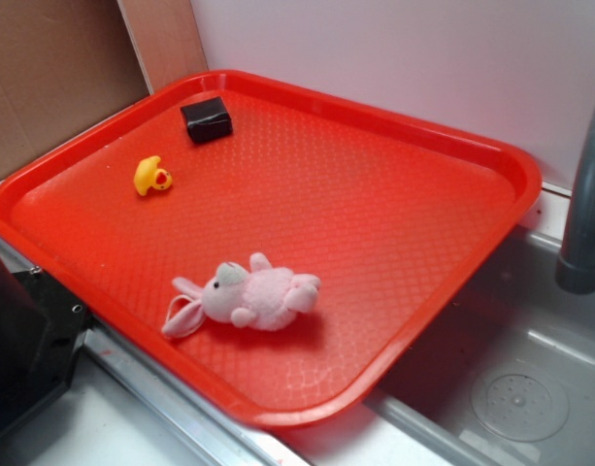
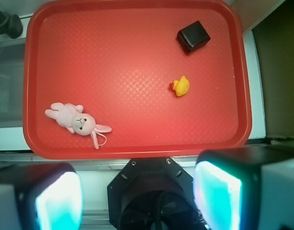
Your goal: Grab the yellow duck.
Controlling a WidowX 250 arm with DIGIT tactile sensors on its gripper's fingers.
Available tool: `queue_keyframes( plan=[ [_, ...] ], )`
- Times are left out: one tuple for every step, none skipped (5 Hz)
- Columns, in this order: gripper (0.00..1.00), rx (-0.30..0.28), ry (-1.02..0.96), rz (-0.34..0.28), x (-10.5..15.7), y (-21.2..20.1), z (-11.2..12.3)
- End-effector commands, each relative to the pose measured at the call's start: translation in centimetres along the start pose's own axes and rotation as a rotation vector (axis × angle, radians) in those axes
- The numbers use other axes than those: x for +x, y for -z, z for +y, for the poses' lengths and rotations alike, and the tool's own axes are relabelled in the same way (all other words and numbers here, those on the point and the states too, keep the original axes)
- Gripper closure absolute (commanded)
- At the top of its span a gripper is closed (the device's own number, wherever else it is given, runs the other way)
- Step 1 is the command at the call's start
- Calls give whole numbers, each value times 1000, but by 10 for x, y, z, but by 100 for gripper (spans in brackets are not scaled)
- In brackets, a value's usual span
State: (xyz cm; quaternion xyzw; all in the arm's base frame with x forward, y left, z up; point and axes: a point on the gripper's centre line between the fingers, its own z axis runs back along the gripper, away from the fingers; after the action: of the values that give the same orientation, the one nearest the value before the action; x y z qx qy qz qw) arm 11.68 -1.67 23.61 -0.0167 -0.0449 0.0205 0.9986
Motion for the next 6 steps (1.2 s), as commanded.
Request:
queue_keyframes(
  plan=[
    [0,0,0,0,0,0,0],
    [0,-14,-143,-17,10,4,7],
    [0,-26,-308,-24,24,14,14],
    [0,-15,-500,-18,44,32,28],
    [0,14,-683,-37,65,58,49],
    [0,3,-806,-47,70,78,61]
  ],
)
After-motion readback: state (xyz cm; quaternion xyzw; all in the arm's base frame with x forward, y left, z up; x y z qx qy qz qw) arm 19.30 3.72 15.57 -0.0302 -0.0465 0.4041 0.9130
